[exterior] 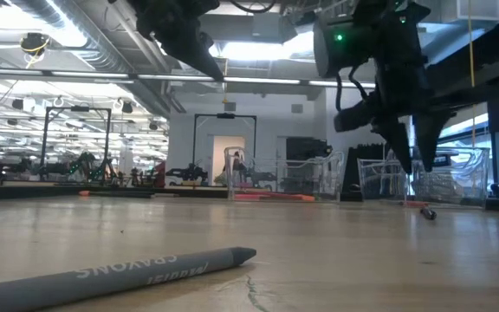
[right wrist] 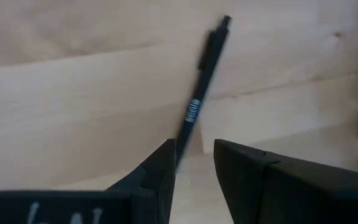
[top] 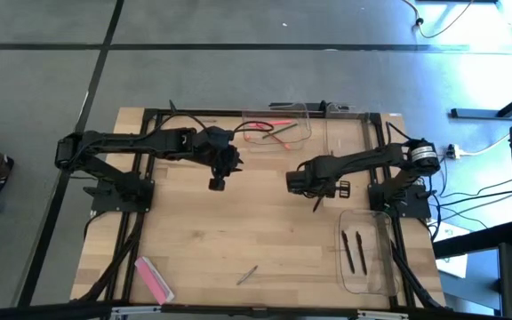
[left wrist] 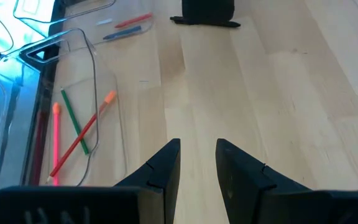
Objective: Sort crayons/erasers/pens/pencils in bins
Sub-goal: Put the right black pen into the bottom right transparent bin
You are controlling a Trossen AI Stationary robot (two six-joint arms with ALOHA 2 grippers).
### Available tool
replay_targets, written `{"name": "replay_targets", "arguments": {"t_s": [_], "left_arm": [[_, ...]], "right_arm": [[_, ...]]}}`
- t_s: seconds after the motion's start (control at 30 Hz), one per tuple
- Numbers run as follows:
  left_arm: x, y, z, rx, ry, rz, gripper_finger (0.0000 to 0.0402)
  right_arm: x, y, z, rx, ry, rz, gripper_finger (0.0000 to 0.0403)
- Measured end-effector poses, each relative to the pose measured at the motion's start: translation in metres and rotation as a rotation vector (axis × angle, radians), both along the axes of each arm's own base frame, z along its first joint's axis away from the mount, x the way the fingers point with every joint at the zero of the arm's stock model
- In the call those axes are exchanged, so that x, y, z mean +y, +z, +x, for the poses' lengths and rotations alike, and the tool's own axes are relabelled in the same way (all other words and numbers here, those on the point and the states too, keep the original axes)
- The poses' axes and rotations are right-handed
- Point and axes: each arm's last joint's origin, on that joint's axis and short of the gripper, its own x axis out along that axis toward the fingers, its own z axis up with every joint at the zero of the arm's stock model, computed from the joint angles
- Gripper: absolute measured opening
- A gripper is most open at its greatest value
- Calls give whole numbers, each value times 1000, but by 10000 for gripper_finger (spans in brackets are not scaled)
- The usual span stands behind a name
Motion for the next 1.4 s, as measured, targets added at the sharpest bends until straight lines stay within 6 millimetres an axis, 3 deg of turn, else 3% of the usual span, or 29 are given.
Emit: {"name": "replay_targets", "arguments": {"t_s": [0.63,0.93,1.4], "left_arm": [[0,-2,-1,20,3,-7,94],[0,-1,-1,17,3,-6,94],[0,-1,-1,13,19,-23,94]], "right_arm": [[-21,-1,-3,31,35,11,113],[-23,-34,-16,0,35,59,113],[-44,-54,-33,28,7,66,113]]}}
